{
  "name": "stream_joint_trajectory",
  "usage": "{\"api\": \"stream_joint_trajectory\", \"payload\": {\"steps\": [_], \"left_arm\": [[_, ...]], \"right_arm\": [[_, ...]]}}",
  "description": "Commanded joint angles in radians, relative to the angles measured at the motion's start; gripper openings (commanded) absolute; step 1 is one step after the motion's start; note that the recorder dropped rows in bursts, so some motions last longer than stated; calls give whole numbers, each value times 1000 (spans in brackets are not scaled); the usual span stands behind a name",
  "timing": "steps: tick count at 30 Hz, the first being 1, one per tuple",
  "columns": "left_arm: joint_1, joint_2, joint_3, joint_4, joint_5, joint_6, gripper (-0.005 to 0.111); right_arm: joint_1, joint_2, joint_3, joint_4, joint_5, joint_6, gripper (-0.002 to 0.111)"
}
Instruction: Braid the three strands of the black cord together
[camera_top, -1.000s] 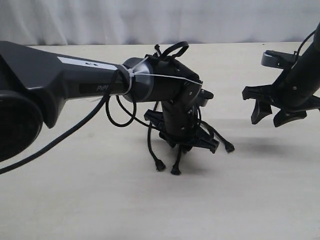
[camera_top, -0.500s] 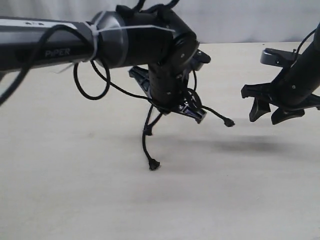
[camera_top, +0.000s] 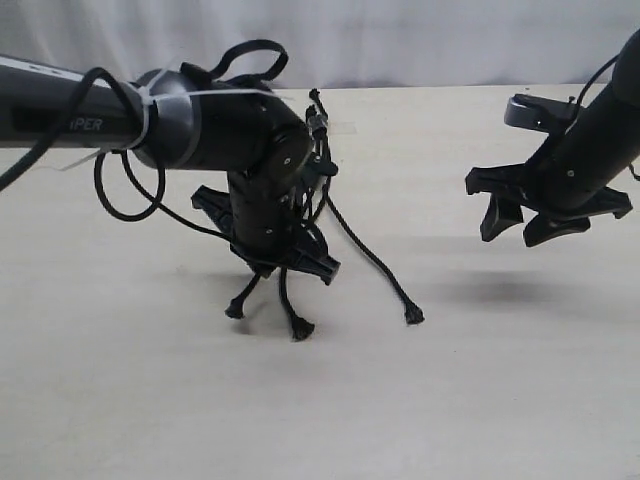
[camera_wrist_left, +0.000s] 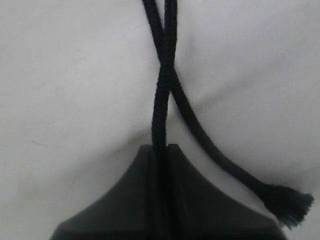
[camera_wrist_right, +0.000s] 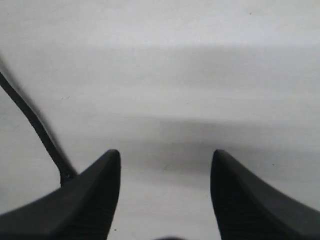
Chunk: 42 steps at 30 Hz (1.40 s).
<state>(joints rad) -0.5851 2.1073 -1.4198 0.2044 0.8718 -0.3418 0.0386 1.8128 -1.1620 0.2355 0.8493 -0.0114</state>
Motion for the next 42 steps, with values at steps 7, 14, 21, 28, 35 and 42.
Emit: {"api": "stream_joint_trajectory", "payload": {"steps": [7, 14, 21, 28, 35, 42], "left_arm": [[-2, -13, 50, -12, -80, -60, 18], [54, -126, 46, 35, -1, -58, 52], [205, -292, 55, 107, 113, -56, 51], [359, -432, 101, 46, 124, -41, 51], [381, -496, 200, 16, 102, -39, 51], [381, -502, 293, -76, 33, -39, 51]], "right_arm": [[10, -12, 5, 56, -8, -67, 52], [73, -12, 5, 64, 7, -72, 52], [299, -12, 5, 64, -53, -72, 52], [558, 51, -71, -51, -94, 11, 52], [705, 171, -116, -212, -83, 105, 52], [720, 232, -116, -251, -145, 139, 52]]}}
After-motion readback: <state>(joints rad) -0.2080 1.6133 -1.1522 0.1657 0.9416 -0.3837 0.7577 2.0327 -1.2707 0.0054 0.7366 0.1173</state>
